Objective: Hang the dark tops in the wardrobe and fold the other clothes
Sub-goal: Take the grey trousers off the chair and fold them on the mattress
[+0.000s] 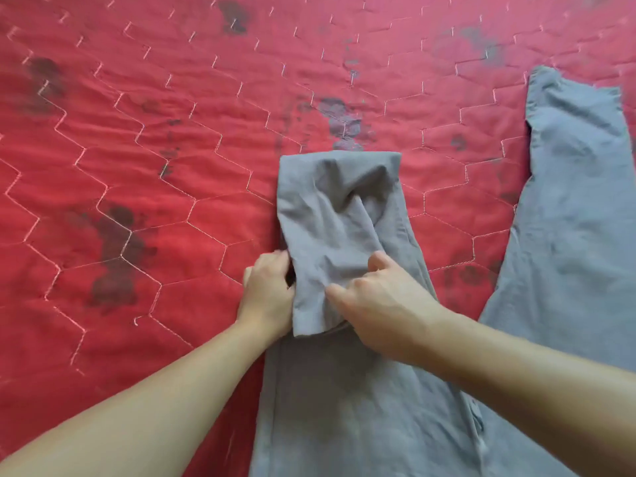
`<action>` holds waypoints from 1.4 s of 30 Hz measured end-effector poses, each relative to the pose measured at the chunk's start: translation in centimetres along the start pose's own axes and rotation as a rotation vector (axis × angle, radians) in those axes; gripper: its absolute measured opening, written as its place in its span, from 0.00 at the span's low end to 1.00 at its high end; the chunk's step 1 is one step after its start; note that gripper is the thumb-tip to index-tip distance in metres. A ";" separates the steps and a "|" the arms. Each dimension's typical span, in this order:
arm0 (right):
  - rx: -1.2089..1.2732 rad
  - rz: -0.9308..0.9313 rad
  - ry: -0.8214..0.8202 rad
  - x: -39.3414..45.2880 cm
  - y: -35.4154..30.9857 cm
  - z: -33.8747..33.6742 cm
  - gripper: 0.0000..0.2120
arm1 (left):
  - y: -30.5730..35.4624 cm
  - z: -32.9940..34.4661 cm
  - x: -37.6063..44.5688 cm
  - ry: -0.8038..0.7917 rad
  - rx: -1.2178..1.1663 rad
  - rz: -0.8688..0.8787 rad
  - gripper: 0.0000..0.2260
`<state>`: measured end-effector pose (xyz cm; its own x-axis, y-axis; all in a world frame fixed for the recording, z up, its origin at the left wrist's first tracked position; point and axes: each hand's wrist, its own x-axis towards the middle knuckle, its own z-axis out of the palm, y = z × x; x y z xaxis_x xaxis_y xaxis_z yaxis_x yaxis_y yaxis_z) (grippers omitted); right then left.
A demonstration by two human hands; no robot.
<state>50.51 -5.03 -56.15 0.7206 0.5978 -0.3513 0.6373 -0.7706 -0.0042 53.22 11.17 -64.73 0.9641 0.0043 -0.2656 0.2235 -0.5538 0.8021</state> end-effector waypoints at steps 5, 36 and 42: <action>0.151 0.010 0.244 -3.2 -4.8 1.9 0.05 | 0.7 -1.5 -5.6 -0.354 -1.066 -0.562 0.29; 1.639 0.948 -0.141 -21.7 -14.5 13.2 0.09 | -7.4 -2.8 -26.3 -0.638 -0.192 -0.542 0.11; 1.558 0.853 -0.322 -25.5 -18.3 13.7 0.10 | -8.7 -3.4 -30.4 -0.735 -0.044 -0.578 0.14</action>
<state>16.77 -9.17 -59.93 0.4816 0.0525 -0.8748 -0.7916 -0.4023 -0.4599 22.48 18.65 -61.84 0.3722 -0.2664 -0.8891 0.6599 -0.5977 0.4553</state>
